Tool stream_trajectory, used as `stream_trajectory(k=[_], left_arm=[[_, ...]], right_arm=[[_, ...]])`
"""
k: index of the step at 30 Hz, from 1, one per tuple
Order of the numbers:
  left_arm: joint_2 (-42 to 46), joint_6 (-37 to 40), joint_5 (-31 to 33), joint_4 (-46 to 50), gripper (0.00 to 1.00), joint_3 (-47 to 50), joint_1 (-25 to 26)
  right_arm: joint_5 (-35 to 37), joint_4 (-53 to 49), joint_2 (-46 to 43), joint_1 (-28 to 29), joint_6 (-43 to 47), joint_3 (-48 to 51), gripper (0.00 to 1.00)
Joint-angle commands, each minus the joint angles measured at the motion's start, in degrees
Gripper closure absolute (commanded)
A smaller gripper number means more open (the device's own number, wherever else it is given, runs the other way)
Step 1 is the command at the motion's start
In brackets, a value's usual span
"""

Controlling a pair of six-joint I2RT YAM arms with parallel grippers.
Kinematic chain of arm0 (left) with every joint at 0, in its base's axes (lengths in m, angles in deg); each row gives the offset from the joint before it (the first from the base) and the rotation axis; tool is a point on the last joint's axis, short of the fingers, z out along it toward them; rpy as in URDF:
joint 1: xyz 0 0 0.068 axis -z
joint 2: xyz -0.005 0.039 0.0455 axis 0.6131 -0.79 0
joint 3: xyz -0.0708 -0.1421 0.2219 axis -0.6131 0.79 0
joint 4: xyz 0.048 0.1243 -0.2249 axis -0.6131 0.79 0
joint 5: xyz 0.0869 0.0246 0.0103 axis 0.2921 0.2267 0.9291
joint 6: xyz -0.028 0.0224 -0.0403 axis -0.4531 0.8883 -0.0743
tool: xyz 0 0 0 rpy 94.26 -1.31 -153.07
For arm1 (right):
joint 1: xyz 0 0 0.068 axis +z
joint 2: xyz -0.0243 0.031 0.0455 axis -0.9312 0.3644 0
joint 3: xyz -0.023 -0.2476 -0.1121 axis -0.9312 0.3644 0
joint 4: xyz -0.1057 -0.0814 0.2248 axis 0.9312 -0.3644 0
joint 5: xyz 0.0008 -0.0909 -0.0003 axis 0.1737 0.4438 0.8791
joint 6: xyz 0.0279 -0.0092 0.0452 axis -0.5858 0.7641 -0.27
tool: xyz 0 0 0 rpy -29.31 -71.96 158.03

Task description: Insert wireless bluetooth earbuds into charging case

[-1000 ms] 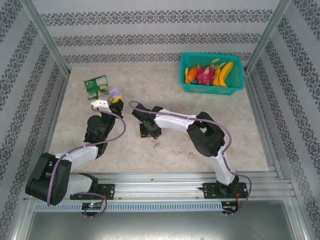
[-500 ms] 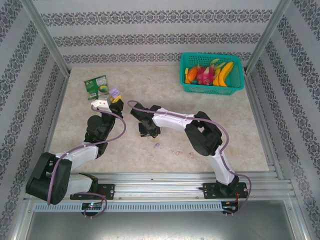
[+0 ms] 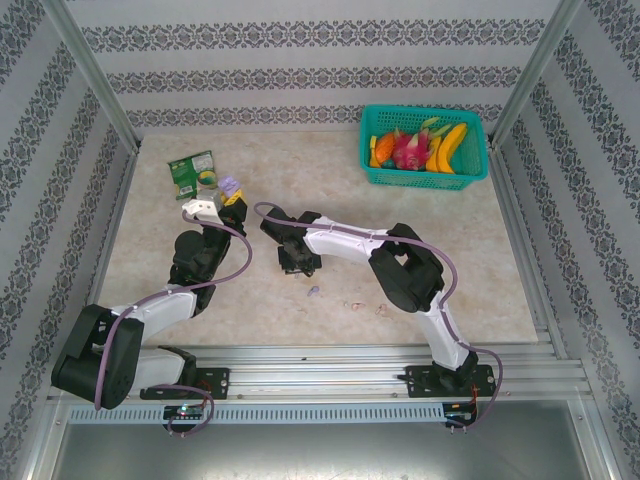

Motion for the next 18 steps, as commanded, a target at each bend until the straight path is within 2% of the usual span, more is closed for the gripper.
stream_trajectory(k=[1,6,11,18], left_arm=[[-0.37,-0.96,-0.06,-3.52,1.00,-0.97,-0.67],[-0.39,-0.95,-0.18,-3.44,1.00,-1.07,-0.67],[-0.35,-0.89,-0.22,-3.47,1.00,-1.08,-0.69],[-0.68,-1.12,-0.26,-3.73,1.00,-1.07,-0.66]], right_arm=[[-0.46,-0.23,1.66,1.25,-0.36,-1.41,0.72],[-0.33,0.11,1.30,1.29,-0.29,-1.21,0.73],[0.84,-0.16,0.29,1.23,-0.34,-0.66,0.59],[1.13,-0.31,-0.84,1.33,-2.22,0.96,0.56]])
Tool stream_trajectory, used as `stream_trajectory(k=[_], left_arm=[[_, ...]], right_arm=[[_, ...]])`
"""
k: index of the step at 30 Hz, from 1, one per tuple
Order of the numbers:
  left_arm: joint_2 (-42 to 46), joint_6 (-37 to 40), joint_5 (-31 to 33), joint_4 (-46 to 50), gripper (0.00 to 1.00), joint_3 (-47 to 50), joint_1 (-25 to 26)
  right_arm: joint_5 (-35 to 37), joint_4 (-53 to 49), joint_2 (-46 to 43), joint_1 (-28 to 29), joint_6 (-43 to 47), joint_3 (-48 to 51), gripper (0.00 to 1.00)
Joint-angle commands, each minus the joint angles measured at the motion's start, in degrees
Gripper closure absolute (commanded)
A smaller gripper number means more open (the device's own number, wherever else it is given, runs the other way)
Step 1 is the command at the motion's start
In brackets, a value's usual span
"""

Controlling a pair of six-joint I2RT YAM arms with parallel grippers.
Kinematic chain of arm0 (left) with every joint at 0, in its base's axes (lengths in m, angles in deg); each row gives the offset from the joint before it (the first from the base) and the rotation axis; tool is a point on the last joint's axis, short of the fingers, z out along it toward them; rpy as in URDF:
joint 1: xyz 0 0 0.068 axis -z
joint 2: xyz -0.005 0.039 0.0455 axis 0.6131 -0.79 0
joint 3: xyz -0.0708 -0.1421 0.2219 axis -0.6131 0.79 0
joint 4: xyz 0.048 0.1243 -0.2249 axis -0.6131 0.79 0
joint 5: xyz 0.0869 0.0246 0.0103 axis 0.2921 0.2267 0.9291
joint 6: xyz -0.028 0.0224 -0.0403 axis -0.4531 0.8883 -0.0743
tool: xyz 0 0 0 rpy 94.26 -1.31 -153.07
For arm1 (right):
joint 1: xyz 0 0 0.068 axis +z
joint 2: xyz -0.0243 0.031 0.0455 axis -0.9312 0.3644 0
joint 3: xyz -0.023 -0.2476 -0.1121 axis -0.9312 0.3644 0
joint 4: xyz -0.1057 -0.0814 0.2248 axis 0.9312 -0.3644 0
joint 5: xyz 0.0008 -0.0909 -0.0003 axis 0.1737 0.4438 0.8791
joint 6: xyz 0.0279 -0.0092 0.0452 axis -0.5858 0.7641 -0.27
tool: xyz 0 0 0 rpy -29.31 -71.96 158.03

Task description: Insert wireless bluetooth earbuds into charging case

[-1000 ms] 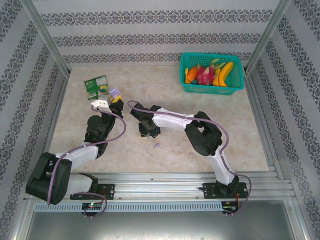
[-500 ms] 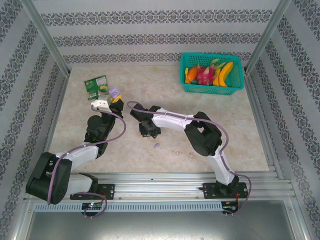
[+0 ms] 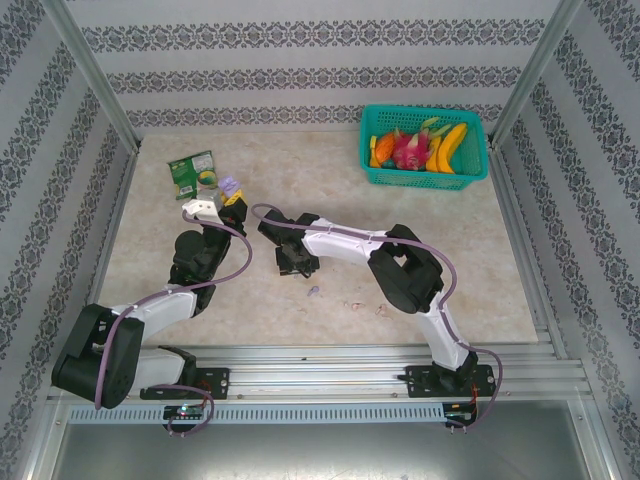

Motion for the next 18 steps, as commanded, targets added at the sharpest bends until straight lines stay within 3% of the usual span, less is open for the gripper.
stream_trajectory(k=[1,12,18], left_arm=[[-0.44,-0.92,-0.26,-3.75,1.00,-1.07,-0.69],[-0.56,-1.17,-0.35,-3.91,1.00,-1.07,-0.62],[-0.54,-1.34,-0.39,-3.91,1.00,-1.16,-0.63]], right_arm=[[0.58,-1.22,-0.95,0.68,-2.17,1.21,0.57],[1.90,-0.59,-2.79,0.94,-4.23,4.85,0.55],[1.67,-0.15,-3.15,1.04,-4.14,5.23,0.59]])
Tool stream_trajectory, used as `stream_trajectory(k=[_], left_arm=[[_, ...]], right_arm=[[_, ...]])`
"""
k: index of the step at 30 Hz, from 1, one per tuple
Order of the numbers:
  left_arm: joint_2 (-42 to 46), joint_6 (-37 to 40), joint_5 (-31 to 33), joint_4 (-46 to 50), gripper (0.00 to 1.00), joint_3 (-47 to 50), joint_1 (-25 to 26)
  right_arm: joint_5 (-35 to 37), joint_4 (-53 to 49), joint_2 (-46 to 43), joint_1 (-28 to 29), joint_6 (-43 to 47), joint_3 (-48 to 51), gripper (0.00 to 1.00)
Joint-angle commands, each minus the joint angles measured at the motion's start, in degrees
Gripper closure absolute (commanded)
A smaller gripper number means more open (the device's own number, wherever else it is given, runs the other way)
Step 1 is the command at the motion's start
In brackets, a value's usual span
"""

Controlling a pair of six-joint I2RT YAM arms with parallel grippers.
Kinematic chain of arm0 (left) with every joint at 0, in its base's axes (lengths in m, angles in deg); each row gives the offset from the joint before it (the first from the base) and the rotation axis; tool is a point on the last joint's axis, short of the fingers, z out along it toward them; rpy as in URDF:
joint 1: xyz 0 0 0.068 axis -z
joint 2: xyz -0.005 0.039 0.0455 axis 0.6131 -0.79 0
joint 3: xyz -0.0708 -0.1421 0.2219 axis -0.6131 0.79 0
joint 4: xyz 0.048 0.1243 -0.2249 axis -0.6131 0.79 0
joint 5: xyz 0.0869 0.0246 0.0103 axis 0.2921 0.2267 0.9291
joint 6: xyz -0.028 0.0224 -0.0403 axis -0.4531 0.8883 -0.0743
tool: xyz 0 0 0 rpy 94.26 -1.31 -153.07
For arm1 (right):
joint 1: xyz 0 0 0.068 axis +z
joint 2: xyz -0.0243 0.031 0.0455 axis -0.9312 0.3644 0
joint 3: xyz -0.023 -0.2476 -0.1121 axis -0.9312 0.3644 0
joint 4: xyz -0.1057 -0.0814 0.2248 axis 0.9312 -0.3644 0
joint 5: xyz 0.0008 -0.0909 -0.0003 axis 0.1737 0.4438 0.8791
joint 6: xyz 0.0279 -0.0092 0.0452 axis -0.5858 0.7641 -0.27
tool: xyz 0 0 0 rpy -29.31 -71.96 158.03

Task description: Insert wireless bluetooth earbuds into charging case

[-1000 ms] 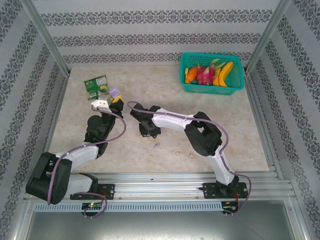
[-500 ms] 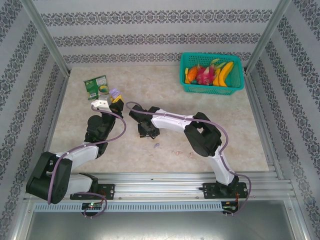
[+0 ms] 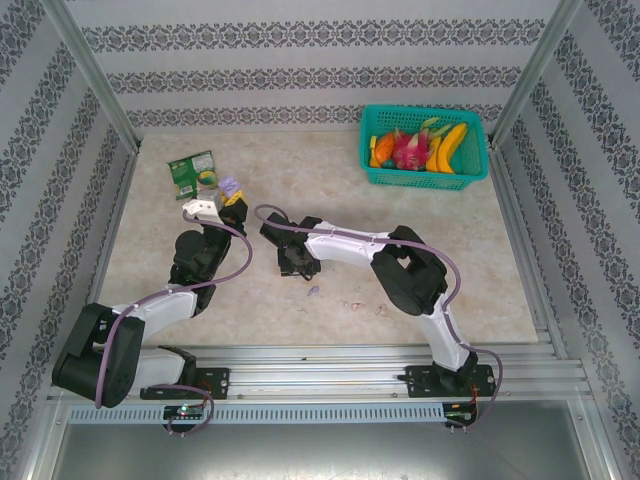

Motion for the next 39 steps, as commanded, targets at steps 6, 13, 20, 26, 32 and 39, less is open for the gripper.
stream_trajectory(k=[6,13,20,26,32,39], left_arm=[[-0.22,-1.16,-0.44,-3.82,1.00,-1.24,-0.69],[-0.22,-1.12,-0.48,-3.64,1.00,-1.34,-0.64],[-0.20,-1.16,-0.35,-3.81,1.00,-1.25,-0.66],[0.02,-1.20,-0.30,-3.78,1.00,-1.05,-0.65],[0.30,-1.20,-0.30,-3.65,1.00,-0.98,-0.62],[0.84,-1.12,-0.47,-2.95,1.00,-0.98,-0.63]], right_arm=[[-0.09,-2.81,-1.33,0.73,-1.02,1.79,0.64],[-0.17,-2.41,-2.23,0.90,-1.13,3.01,0.67],[-0.10,-1.64,-3.07,0.86,0.08,3.94,0.73],[-0.12,-1.58,-3.33,0.14,5.11,3.69,0.78],[-2.43,-0.82,-3.95,-1.08,12.34,3.79,0.79],[-2.58,-3.60,-4.10,-1.50,28.28,1.92,0.78]])
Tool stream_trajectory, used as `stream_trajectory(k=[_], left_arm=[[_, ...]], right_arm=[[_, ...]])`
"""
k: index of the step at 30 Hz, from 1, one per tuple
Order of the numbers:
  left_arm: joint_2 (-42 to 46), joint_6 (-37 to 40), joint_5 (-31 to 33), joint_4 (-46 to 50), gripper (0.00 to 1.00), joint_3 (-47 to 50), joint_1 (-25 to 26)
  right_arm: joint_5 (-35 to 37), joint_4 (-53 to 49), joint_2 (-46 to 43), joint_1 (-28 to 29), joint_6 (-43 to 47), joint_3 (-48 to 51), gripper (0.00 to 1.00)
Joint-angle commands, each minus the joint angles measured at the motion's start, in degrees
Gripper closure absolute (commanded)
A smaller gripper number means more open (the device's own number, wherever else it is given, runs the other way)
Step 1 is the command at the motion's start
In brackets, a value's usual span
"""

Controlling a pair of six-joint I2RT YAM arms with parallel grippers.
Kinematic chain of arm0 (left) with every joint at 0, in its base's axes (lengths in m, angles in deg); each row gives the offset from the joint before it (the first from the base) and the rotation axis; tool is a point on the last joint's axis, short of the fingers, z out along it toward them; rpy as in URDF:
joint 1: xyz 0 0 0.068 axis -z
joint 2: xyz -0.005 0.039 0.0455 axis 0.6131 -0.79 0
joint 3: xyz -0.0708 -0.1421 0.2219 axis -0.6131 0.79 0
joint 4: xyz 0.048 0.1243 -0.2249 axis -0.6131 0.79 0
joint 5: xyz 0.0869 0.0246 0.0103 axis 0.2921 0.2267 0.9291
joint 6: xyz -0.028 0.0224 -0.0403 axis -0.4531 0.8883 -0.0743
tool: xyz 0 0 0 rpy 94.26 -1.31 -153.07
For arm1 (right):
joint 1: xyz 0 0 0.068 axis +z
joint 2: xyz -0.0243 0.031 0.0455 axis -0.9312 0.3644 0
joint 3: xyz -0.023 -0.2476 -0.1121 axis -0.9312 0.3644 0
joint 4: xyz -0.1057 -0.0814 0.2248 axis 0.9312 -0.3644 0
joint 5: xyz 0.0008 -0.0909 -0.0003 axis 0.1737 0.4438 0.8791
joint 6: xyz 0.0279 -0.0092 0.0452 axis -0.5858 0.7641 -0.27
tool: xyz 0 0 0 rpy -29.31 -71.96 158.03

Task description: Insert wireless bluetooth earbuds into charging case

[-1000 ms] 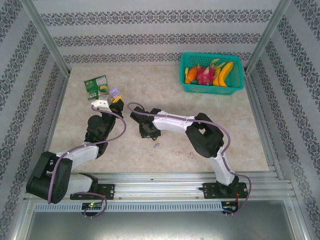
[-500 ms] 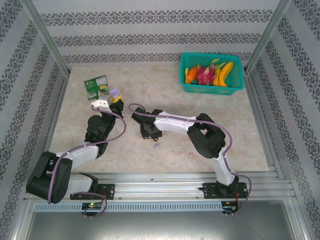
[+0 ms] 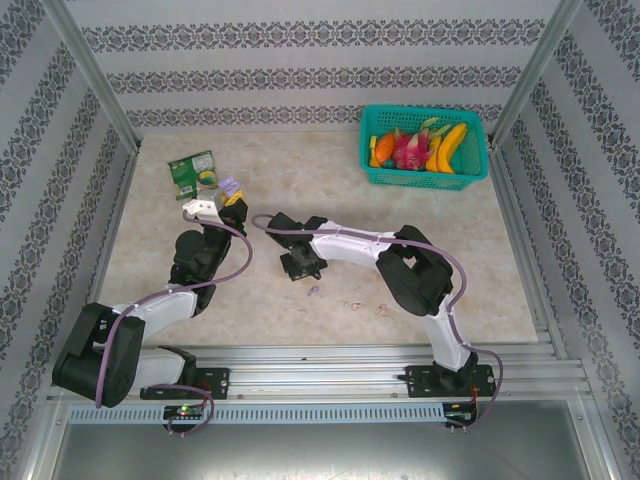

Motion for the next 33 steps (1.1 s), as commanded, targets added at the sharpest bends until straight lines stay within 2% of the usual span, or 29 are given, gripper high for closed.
stream_trajectory(k=[1,9,20,26,33], left_arm=[[0.95,-0.93,-0.54,-2.94,1.00,-0.98,-0.68],[1.09,-1.07,-0.70,-2.68,1.00,-0.99,-0.66],[0.94,-1.27,-0.93,-2.37,1.00,-1.25,-0.69],[0.95,-1.32,-0.92,-2.24,1.00,-1.33,-0.64],[0.94,-1.23,-0.60,-2.16,1.00,-1.51,-0.67]], right_arm=[[-0.43,-3.49,-2.20,-0.80,10.96,-0.84,0.78],[0.97,-5.71,-3.48,-2.82,20.07,-0.74,0.77],[2.94,-7.06,-0.89,-3.44,21.53,-1.70,0.75],[2.57,-7.41,-1.42,-3.51,18.69,-1.47,0.61],[0.37,-6.02,-7.94,-4.41,10.03,2.18,0.50]])
